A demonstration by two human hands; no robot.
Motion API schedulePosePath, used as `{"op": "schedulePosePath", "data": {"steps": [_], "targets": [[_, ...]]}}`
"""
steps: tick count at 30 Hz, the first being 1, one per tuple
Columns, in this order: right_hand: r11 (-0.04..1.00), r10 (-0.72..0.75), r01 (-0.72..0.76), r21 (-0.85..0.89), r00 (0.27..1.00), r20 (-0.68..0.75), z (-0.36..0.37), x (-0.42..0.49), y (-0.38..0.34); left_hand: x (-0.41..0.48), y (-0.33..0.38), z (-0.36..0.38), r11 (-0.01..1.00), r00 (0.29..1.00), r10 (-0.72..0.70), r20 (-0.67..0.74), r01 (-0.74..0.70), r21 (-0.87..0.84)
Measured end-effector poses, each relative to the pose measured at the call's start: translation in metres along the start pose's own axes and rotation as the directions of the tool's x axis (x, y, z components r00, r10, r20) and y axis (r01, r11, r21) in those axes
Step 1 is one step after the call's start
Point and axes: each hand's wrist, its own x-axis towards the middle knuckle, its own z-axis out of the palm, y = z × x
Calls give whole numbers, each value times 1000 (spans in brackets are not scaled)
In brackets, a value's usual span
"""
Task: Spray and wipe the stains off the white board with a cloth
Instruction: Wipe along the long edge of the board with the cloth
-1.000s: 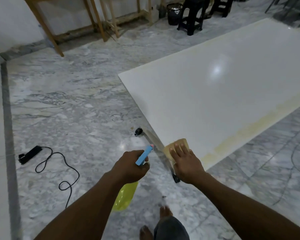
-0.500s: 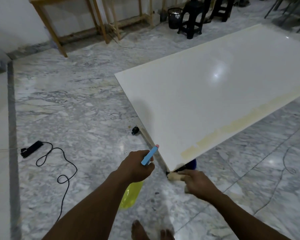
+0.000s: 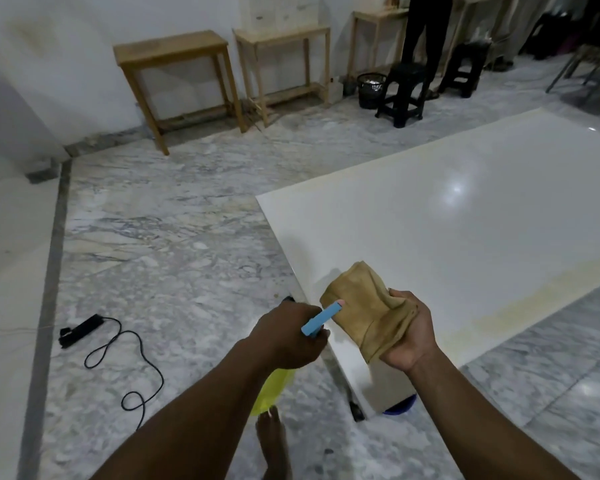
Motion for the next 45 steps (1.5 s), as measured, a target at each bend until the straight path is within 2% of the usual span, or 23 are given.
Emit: {"op": "schedulePosePath", "data": {"steps": [3,7,10,11,13,15,16,17,19,21,22,23,25,31,38,45], "targets": [[997,15,-13,-79,1000,17,38,41,-10,32,-31,-21,995,999,-24,-30,26,97],[948,67,-95,-303,993,-100,96,124,-40,88,-104,-57,997,996,-59,-73,56,-50],[794,-43,-64,-605,986,-161,145,199,-78,125,-157,-79,985,987,-104,-122,85,-152],[736,-71,-31,-677,990,-123,167,230,-88,139,-175,-85,980,985,-113,-131,89,-176],[524,-225,101,-845,974,-24,209,291,-104,163,-207,-93,974,980,-136,-146,105,-202],[210,-438,222,-952,892,111,248,358,-107,190,-241,-96,971,977,-154,-146,122,-207],[72,-487,272,-960,849,204,262,388,-104,200,-255,-96,971,978,-154,-141,124,-203],[-64,-476,328,-943,820,318,271,419,-97,208,-267,-94,972,979,-155,-130,127,-198],[-328,-350,338,-882,824,446,270,478,-76,220,-289,-88,966,981,-165,-99,141,-218],[-564,-227,261,-784,863,451,246,520,-48,227,-303,-83,958,982,-175,-69,153,-243],[-626,-215,219,-748,874,435,235,531,-36,230,-308,-81,955,983,-176,-52,158,-249],[-659,-226,194,-727,870,438,227,536,-28,233,-311,-79,954,984,-173,-37,158,-254],[-660,-241,208,-722,851,466,223,532,-22,233,-313,-73,947,984,-176,-9,167,-275],[-608,-226,269,-747,843,488,187,488,-11,228,-291,-56,942,986,-161,47,168,-292],[-609,-232,291,-738,824,517,105,388,22,193,-232,-36,961,995,-93,31,98,-258],[-583,-253,295,-757,820,514,-4,249,73,110,-165,15,961,994,-112,9,110,-255]]}}
